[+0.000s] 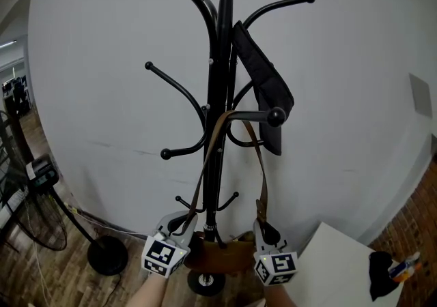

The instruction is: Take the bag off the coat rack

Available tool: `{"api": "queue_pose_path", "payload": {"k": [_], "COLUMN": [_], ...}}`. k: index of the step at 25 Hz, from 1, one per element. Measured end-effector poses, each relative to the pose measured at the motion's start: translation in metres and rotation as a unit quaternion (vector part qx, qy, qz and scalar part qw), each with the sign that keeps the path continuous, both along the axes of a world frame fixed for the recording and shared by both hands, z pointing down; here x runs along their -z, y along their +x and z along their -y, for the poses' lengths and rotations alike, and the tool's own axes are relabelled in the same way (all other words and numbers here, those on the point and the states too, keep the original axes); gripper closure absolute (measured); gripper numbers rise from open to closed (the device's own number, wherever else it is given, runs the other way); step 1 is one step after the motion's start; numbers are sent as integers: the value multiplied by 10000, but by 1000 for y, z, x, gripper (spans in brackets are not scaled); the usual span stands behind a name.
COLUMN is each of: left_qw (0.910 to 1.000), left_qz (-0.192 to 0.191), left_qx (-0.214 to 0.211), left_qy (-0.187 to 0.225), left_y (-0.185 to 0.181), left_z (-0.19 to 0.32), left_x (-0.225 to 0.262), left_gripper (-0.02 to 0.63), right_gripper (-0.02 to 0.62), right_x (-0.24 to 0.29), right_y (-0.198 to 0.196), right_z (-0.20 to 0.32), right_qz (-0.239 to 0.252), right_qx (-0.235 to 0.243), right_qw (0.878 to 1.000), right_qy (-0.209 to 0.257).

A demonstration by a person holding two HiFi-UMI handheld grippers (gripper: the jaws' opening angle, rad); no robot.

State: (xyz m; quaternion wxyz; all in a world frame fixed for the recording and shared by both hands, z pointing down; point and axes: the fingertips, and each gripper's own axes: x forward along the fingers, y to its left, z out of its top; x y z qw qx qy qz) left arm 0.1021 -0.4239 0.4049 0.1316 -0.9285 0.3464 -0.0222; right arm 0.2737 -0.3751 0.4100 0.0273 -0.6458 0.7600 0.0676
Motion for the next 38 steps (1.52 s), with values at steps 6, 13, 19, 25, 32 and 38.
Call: {"api": "queue_pose_path", "payload": {"k": [6,13,19,25,32,38], "left_qw": [9999,9995,9988,9977,9958,9932], "left_qz": [-31,-33,-122,-177,-194,-171], "left_qx": [-97,-315,-483,-637,-858,-1095], "left_qy": [-111,-12,-27,112,247,355], "left_y": [-2,-5,-8,-14,-18,-19], "left_z": [-7,-18,-32,-46,-61,-77], "left_x": [3,9,28,50,64,73], "left_gripper": [591,591,591,589,589,589], "right_gripper": [569,568,568,568,568,568], "right_x": [8,15,34,54,72,84], "right_y": [-4,-12,-21,-28,-36,-39], "right_z": [-10,-26,-42,-60,-85,-106], "right_qz": [26,-14,-14,-53,-36,-43], "right_qx": [-2,-32,-40,-28,-197,-383], "right_qw": [10000,10000,9999,9993,9982,9965], "right_qy": [-6,-52,115,378,568,747]}}
